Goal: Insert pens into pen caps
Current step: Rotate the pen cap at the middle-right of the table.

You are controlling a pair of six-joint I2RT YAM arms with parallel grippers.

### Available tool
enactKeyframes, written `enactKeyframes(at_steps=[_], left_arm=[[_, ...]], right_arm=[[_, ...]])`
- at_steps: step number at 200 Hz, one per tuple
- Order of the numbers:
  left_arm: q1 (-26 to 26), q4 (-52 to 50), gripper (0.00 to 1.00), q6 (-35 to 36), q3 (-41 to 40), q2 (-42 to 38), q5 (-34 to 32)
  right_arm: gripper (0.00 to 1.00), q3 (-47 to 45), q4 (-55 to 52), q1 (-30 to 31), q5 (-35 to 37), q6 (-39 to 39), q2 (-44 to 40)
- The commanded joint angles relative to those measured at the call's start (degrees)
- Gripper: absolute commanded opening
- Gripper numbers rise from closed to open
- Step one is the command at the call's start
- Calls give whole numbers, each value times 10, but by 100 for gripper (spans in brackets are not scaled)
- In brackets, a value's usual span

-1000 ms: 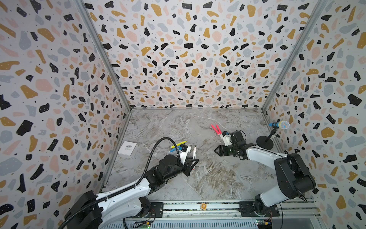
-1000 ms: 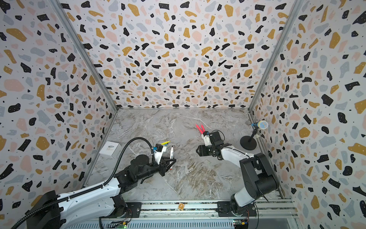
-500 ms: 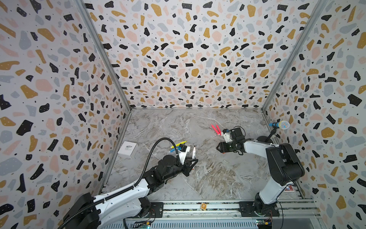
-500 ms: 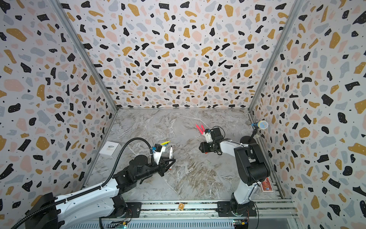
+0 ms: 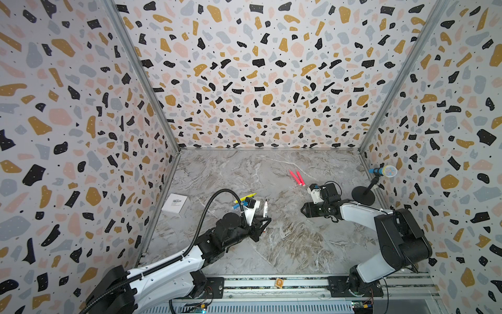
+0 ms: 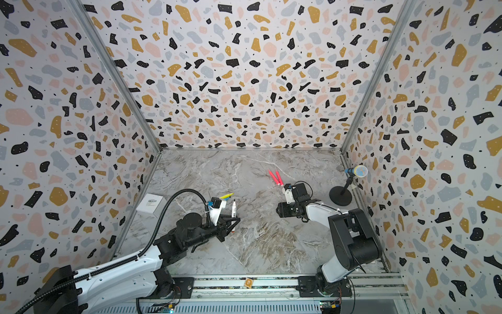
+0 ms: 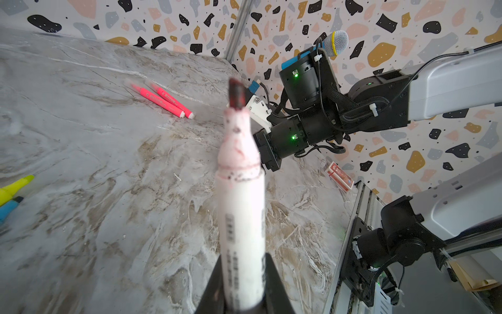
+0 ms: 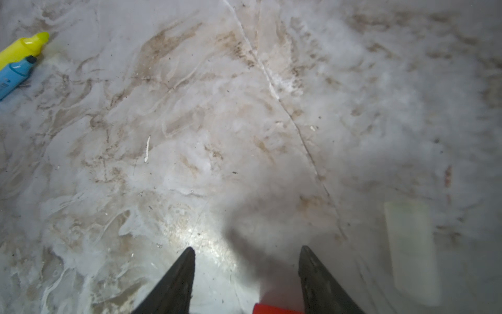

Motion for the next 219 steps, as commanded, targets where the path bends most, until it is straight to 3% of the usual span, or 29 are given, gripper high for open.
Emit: enactKeyframes(at_steps=[1,35,123,156,219], left_arm=[[3,7,0,3,-6,-9,-5],[3,2,0,0,-8,-19,-8],[3,-10,0,-3,-10,-50,-14],[3,-11,0,-5,-14,-57,-15],[3,-7,0,-5,-14,-52,-17]], right_arm=[[64,1,-15,3,19,9,-17],[67,7,-15,-4,1,12,-28],[69,-4,-71,-49,60,26,-136],[69,-32,-85,-48,17,43,-170],[69,-86,-100,36,53,103,-193]])
